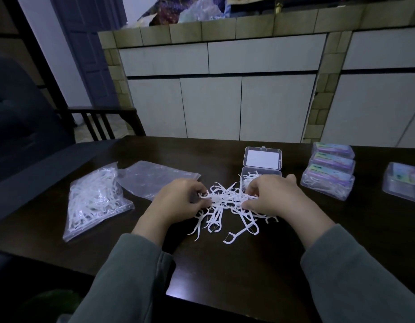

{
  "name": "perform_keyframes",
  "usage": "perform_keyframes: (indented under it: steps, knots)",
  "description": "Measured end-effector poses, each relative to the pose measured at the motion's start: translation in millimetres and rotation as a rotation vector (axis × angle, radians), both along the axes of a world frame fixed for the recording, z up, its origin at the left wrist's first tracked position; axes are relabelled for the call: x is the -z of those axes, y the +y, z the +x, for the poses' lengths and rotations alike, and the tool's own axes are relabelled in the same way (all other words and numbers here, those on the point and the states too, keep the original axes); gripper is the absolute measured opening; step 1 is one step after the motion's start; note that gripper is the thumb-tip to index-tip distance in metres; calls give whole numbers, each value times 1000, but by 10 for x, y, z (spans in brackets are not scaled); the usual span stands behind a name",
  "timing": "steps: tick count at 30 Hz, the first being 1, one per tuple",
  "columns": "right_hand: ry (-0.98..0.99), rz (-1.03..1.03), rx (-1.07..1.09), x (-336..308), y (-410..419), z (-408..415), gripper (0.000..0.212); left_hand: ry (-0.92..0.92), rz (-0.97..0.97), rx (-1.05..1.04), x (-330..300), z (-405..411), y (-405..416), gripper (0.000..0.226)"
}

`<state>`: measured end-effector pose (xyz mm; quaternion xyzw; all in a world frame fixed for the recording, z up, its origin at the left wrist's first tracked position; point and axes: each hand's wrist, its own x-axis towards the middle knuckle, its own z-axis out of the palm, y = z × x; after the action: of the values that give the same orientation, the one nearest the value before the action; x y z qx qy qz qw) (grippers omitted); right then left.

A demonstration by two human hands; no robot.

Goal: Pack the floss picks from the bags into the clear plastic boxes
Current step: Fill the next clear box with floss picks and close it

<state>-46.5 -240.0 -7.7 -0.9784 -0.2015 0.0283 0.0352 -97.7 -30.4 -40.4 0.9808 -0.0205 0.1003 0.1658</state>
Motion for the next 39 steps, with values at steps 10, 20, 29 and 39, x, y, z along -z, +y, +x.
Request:
perform_keyframes:
  steps: [10, 20, 29, 39]
  knots:
    - [-75, 106, 24, -84, -69, -4, 21, -160, -14, -32, -26, -34, -45, 30]
    - [-112, 364, 82, -171, -189, 24, 28, -397, -216, 46, -33, -26, -80, 12]
    - [-111, 419, 70, -166, -314, 126, 31, -578, -270, 53, -63, 54, -226, 18]
    - [-215, 459, 96, -295, -517, 126, 29, -451, -593, -44, -268, 241, -417, 14]
